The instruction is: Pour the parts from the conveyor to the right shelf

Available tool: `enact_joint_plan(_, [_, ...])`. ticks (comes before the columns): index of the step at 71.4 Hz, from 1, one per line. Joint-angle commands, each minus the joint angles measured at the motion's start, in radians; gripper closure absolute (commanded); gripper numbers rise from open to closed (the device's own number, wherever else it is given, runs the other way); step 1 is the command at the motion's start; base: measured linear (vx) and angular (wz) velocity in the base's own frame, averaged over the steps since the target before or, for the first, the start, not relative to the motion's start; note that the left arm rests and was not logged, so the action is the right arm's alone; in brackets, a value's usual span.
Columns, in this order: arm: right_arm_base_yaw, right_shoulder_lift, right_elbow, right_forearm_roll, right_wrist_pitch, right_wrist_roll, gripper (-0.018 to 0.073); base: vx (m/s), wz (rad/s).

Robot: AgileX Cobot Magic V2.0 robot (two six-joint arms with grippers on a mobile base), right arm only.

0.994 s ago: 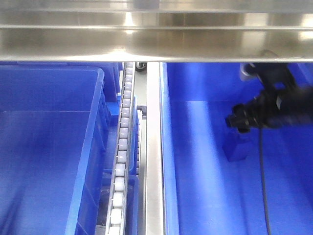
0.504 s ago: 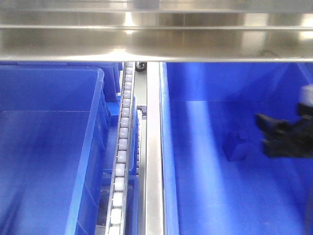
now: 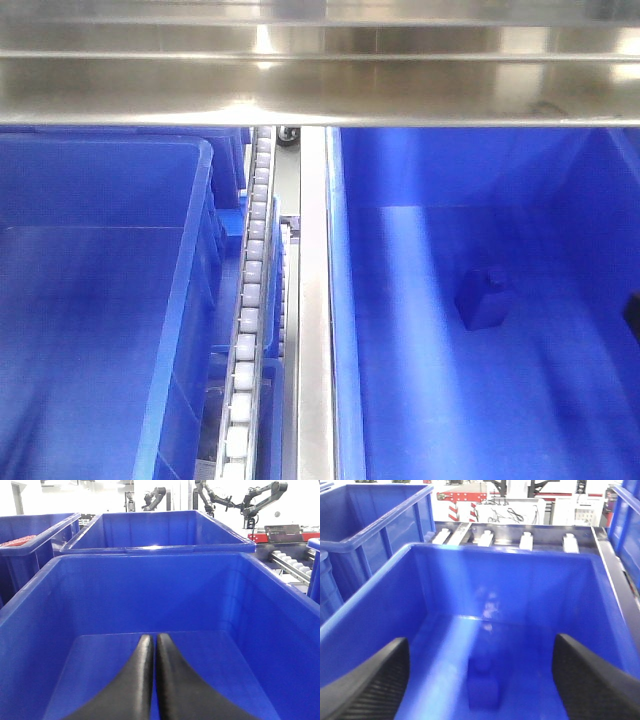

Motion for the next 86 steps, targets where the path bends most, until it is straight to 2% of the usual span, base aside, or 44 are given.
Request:
enact_joint_plan(1, [0.0, -0.013, -0.026, -0.058, -0.017, 0.043, 0.0037, 0.0, 0.0])
enact_joint_plan(11, [0.0, -0.037, -0.026, -0.153, -0.01, 0.151, 0.0062, 0.0, 0.0])
enact_joint_plan(33, [0.0, -0.042, -0.026, -0.17, 0.038, 0.157, 0.0113, 0.0, 0.0])
enact_joint_plan(38, [0.0, -0.042, -0.026, -0.17, 0.037, 0.154, 0.0165, 0.0, 0.0])
enact_joint_plan(42, [0.0, -0.042, -0.026, -0.17, 0.034, 0.149, 0.0242, 0.0, 0.0])
enact_joint_plan(56, [0.0, -0.042, -0.026, -0.168, 0.018, 0.146, 0.0575, 0.0, 0.0])
enact_joint_plan(86, [0.0, -0.042, -0.026, -0.168, 0.011, 0.146, 0.0568, 0.0, 0.0])
